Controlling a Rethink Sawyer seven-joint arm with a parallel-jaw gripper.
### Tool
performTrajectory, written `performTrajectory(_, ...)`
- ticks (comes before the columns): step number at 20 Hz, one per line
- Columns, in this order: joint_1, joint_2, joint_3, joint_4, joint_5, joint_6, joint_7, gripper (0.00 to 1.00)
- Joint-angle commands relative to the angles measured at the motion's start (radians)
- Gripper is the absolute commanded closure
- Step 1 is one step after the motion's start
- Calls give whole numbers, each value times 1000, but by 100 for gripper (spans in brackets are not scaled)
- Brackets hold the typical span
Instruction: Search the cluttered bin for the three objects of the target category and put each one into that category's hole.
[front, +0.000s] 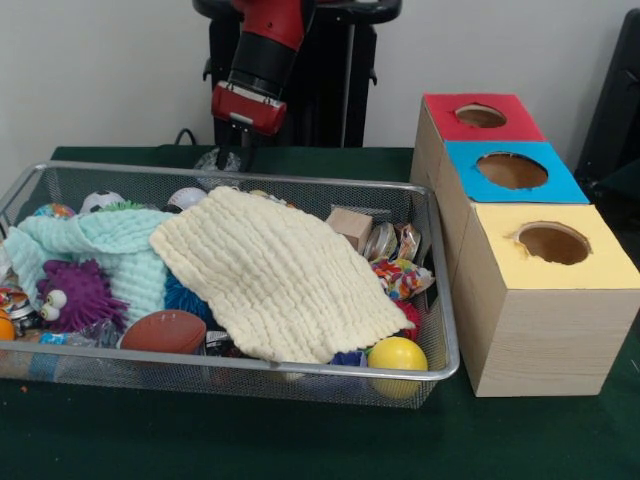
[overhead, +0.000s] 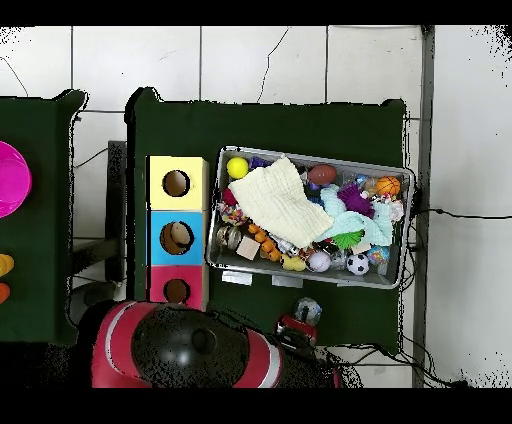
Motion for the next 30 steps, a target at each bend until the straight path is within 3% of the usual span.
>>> performTrajectory(1, -33, 30, 192, -145, -26, 112, 61, 100)
performTrajectory(15, -20, 54, 176, -147, 7, 24, 44, 100)
performTrajectory(23, -12, 24, 166, -153, -9, 22, 35, 100)
performTrajectory(27, -9, -53, 158, -159, -65, 102, 36, 100)
performTrajectory(30, -3, -167, 161, -171, -153, 255, 39, 100)
